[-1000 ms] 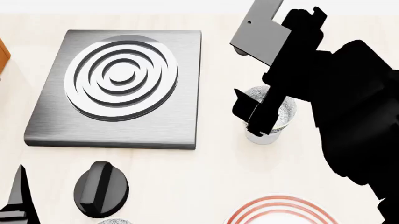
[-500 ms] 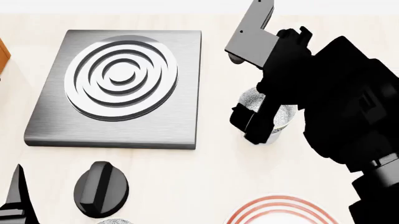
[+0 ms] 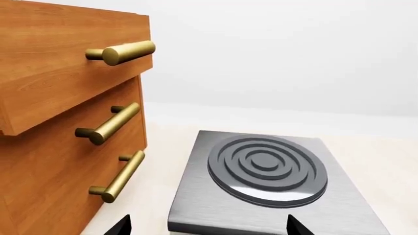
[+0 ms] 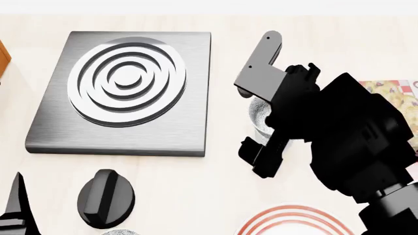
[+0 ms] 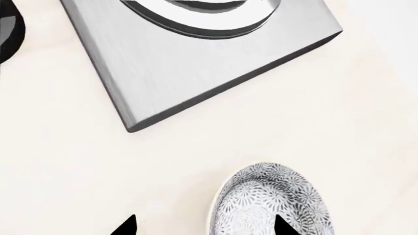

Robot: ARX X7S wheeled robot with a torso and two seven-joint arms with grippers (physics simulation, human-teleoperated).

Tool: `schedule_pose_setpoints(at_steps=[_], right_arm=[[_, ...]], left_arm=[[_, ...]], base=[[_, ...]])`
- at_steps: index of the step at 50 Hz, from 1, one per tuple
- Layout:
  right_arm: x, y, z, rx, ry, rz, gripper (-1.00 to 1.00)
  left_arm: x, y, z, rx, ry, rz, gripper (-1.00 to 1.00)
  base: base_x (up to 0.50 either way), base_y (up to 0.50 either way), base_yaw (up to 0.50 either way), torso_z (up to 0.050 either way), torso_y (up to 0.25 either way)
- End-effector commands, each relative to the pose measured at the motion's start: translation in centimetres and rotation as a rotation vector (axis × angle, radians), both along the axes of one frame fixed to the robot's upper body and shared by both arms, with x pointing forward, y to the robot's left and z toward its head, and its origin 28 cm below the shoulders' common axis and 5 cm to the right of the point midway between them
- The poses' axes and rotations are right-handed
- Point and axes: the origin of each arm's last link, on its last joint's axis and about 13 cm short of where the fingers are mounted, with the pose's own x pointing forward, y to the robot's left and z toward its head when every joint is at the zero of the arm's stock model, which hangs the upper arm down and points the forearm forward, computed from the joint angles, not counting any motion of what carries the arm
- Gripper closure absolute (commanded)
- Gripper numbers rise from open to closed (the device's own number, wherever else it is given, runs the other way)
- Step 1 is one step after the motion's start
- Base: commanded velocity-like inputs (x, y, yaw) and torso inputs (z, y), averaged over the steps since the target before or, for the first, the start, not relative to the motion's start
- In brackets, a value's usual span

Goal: Pick the akita bowl on the ramekin and place it on the plate.

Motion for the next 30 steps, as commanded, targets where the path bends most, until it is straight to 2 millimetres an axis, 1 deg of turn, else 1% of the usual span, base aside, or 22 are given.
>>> schedule_pose_setpoints(at_steps=[1,8,18,24,30], right_arm=[[-0.1,-0.3,-1.6,-0.015,0.023,-0.023,-1.00],[0.0,-0.5,-1.9,-0.015,0.006,-0.037,-1.00],[0.7,-0.8,-2.4,-0.034,-0.020,-0.066,-1.00],[1.5,-1.4,-2.6,-0.036,-0.035,-0.079,-1.00],[1.7,-1.5,-3.0,-0.045,-0.034,-0.079,-1.00]], left_arm=[[0.0,0.0,-0.1,0.000,0.002,0.001,-1.00],[0.0,0.0,-0.1,0.002,0.004,0.001,-1.00],[0.0,0.0,-0.2,0.001,0.004,0.001,-1.00],[0.0,0.0,-0.1,0.002,0.004,0.000,-1.00],[0.0,0.0,-0.2,0.002,0.006,0.000,-1.00]], base=[[0.00,0.00,0.00,0.000,0.000],[0.00,0.00,0.00,0.000,0.000],[0.00,0.00,0.00,0.000,0.000],[0.00,0.00,0.00,0.000,0.000],[0.00,0.00,0.00,0.000,0.000]])
